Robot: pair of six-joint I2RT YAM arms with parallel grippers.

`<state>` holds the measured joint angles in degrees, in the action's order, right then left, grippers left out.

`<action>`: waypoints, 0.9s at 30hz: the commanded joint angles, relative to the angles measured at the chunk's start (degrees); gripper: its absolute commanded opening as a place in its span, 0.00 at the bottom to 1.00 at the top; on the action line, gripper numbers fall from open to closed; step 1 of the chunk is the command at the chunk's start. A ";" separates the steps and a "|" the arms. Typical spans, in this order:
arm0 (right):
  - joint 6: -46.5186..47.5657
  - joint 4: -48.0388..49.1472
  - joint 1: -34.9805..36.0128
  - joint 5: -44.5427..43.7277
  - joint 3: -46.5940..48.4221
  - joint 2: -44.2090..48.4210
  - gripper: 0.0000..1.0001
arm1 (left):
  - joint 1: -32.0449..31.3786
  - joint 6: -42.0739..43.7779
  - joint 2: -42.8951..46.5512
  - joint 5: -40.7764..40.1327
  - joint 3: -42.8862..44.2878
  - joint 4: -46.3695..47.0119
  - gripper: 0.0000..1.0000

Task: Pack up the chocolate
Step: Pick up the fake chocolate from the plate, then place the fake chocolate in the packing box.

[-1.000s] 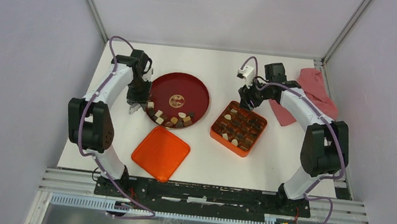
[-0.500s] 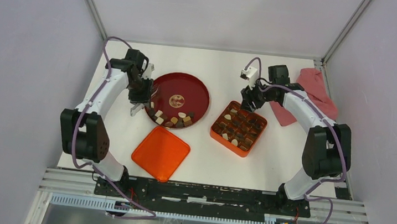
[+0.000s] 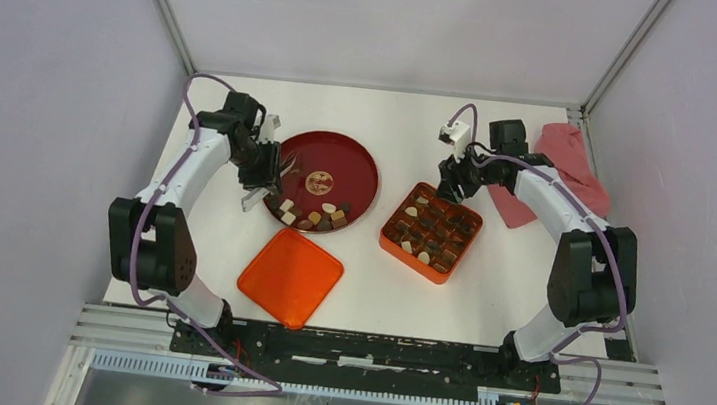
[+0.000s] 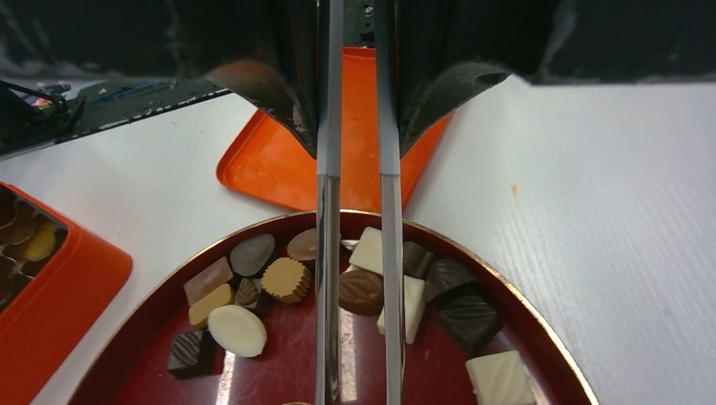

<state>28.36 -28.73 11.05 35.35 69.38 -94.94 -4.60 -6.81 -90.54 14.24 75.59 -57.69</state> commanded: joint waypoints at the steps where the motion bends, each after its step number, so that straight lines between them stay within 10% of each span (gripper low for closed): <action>1: -0.83 2.36 -0.34 3.06 -0.32 1.77 0.57 | 1.03 -3.67 3.57 7.68 -2.00 5.50 0.02; 27: -2.58 4.55 -2.66 7.35 -2.49 2.14 0.58 | 8.92 -9.80 9.81 32.92 -17.30 22.14 0.02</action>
<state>26.65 -26.46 8.91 40.60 67.42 -94.67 4.10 -13.58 -83.20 41.12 59.20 -40.21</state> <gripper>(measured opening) 0.575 0.372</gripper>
